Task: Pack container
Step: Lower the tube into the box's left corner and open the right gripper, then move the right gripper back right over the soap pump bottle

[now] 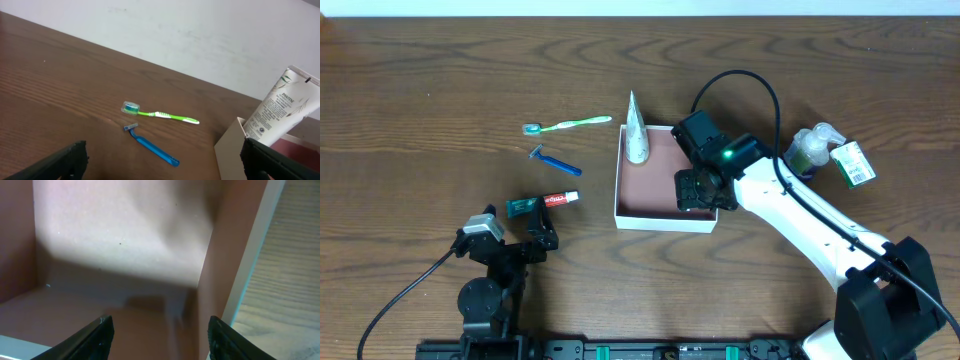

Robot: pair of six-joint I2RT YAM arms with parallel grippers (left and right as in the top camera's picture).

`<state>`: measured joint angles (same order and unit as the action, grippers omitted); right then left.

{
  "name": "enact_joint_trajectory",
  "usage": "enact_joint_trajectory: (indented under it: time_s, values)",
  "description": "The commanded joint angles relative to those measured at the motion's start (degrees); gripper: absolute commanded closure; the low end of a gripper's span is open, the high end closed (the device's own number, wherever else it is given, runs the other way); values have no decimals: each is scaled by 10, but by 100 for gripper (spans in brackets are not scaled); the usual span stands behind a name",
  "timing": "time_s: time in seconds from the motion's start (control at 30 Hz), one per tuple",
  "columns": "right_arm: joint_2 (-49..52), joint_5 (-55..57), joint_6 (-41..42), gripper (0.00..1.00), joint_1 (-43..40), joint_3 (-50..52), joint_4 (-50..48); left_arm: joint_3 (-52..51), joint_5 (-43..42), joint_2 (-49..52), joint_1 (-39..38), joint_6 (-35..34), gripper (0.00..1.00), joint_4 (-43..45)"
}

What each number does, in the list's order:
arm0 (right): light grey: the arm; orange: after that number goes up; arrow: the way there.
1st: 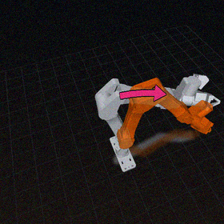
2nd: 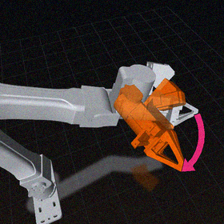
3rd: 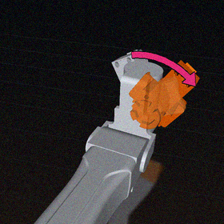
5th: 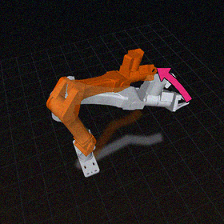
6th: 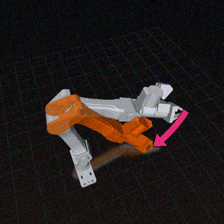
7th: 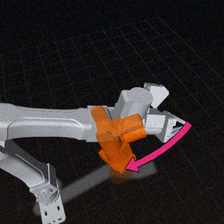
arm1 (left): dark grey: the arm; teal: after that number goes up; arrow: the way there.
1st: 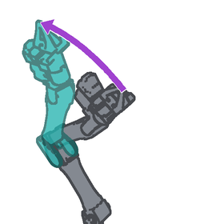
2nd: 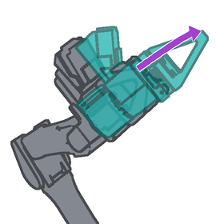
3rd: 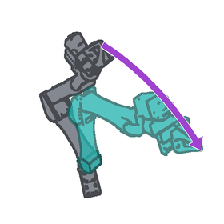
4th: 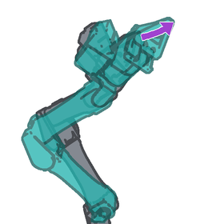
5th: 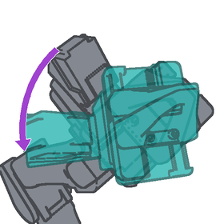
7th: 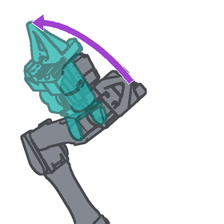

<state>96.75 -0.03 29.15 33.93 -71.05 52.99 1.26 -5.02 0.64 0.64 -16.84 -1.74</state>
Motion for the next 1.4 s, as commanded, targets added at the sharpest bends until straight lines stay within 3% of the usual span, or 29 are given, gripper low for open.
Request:
enact_joint_trajectory:
  time_s: [0.0,0.33,0.57,1.03,1.37]
  values:
    - [-4,-7,-25,38,-5,-17,-1,-10,-10,0,3,3,2,-19]
    - [-29,6,-67,35,-21,-203,110,-10,-10,0,3,3,2,-19]
    - [-29,83,-76,32,-104,-272,203,-10,-10,0,3,3,2,-19]
    - [-29,93,-147,27,-331,-273,204,-10,-10,0,3,3,2,-19]
    - [-28,58,-190,24,-403,-212,138,-10,-10,0,3,3,2,-19]
